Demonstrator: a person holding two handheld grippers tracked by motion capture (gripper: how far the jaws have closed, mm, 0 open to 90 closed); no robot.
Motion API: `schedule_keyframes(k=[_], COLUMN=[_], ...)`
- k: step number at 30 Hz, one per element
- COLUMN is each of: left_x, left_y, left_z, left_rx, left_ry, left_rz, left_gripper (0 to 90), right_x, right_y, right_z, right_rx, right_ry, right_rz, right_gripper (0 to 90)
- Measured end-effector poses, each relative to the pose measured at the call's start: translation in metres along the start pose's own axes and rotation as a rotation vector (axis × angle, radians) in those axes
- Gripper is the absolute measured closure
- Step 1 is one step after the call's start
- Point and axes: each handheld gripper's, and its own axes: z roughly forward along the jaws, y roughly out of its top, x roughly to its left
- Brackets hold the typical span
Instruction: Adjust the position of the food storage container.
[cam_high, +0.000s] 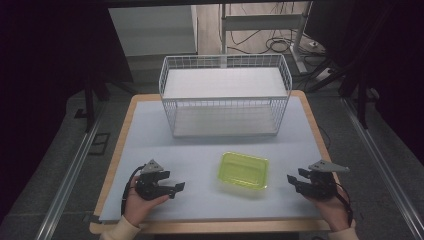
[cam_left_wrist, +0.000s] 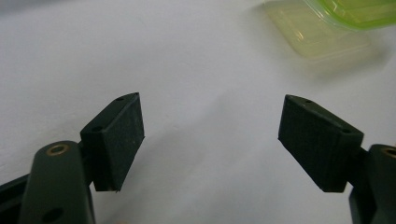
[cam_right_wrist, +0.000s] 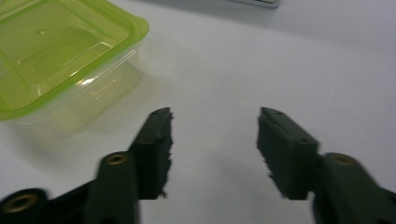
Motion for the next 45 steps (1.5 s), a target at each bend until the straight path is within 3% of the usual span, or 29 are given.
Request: schedule_keyframes(k=[1, 2, 3, 6, 9, 18, 33, 45], left_x=[0.0, 0.001, 0.001, 0.0, 0.0, 0.0, 0.001, 0.001], left_y=[0.0, 0.0, 0.0, 0.0, 0.0, 0.0, -0.001, -0.002], left_z=[0.0, -0.001, -0.001, 0.001, 0.001, 0.002, 0.002, 0.003], left_rx=[-0.006, -0.007, -0.006, 0.004, 0.003, 0.005, 0.01, 0.01], left_ry=[0.003, 0.003, 0.001, 0.005, 0.007, 0.011, 0.013, 0.013], left_rz=[-0.003, -0.006, -0.006, 0.004, 0.007, 0.004, 0.003, -0.003], left_gripper=[22.4, 22.5, 22.5, 22.4, 22.4, 22.4, 22.4, 22.5], right_x=[0.0, 0.001, 0.001, 0.002, 0.003, 0.007, 0.026, 0.036], right_y=[0.0, 0.001, 0.001, 0.002, 0.003, 0.007, 0.022, 0.03], right_z=[0.0, 0.0, 0.0, -0.001, -0.001, 0.0, 0.023, 0.041], right_rx=[0.0, 0.009, 0.009, 0.021, 0.027, 0.044, 0.088, 0.125], right_ry=[0.0, 0.01, 0.01, 0.039, 0.046, 0.071, 0.146, 0.156], right_rz=[0.0, -0.014, -0.014, -0.039, -0.058, -0.088, -0.123, -0.136], right_gripper=[53.6, 64.6, 64.6, 84.0, 89.4, 90.0, 90.0, 90.0])
